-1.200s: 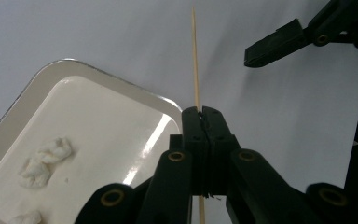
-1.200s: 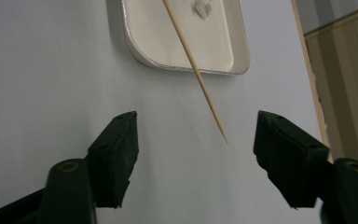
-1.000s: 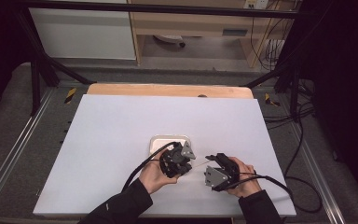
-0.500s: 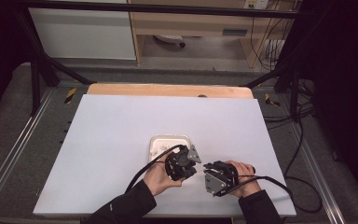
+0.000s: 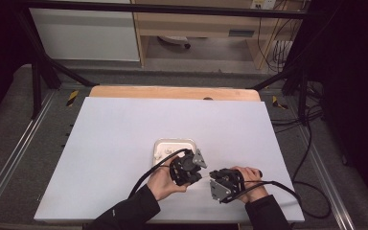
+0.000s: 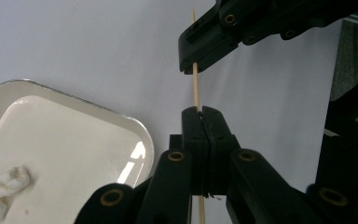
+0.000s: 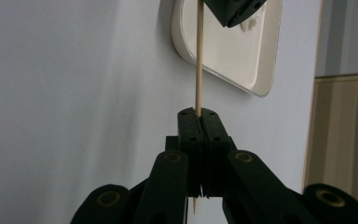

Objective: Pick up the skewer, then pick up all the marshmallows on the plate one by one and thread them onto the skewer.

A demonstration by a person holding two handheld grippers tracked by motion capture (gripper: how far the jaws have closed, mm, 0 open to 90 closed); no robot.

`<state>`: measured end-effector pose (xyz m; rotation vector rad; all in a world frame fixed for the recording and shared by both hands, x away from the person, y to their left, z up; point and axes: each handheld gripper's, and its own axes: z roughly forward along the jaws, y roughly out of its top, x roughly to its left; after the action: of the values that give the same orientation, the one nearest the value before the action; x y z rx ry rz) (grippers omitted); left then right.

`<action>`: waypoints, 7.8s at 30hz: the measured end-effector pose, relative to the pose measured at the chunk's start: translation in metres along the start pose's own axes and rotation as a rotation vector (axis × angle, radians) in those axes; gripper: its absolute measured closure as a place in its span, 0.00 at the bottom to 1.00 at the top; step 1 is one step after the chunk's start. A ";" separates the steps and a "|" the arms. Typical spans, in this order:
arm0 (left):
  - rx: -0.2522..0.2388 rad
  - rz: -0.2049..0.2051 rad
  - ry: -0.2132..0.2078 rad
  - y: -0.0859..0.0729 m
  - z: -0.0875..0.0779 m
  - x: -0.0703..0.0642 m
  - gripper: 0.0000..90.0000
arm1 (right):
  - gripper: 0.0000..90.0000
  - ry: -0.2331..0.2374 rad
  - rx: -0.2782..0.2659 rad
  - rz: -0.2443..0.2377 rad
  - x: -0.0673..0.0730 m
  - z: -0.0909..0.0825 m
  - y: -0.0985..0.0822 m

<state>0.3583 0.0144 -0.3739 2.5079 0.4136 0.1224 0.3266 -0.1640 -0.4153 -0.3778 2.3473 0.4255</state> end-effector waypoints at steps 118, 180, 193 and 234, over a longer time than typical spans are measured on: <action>-0.337 -0.376 0.312 -0.173 -0.087 0.048 0.99 | 0.41 0.166 -0.135 1.138 -0.088 0.127 0.042; -0.367 -0.221 0.254 -0.136 -0.060 0.007 0.99 | 0.88 0.224 -0.675 1.242 -0.102 -0.001 0.034; -0.391 -0.192 0.280 -0.137 -0.061 0.004 0.99 | 0.90 0.271 -0.697 1.256 -0.100 0.004 0.037; -0.435 -0.186 0.332 -0.137 -0.061 -0.002 0.99 | 0.93 0.299 -0.798 1.240 -0.084 0.011 0.052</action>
<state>0.3089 0.1530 -0.4016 2.0114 0.6722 0.5027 0.3724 -0.0997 -0.3544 0.8017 2.3210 1.9904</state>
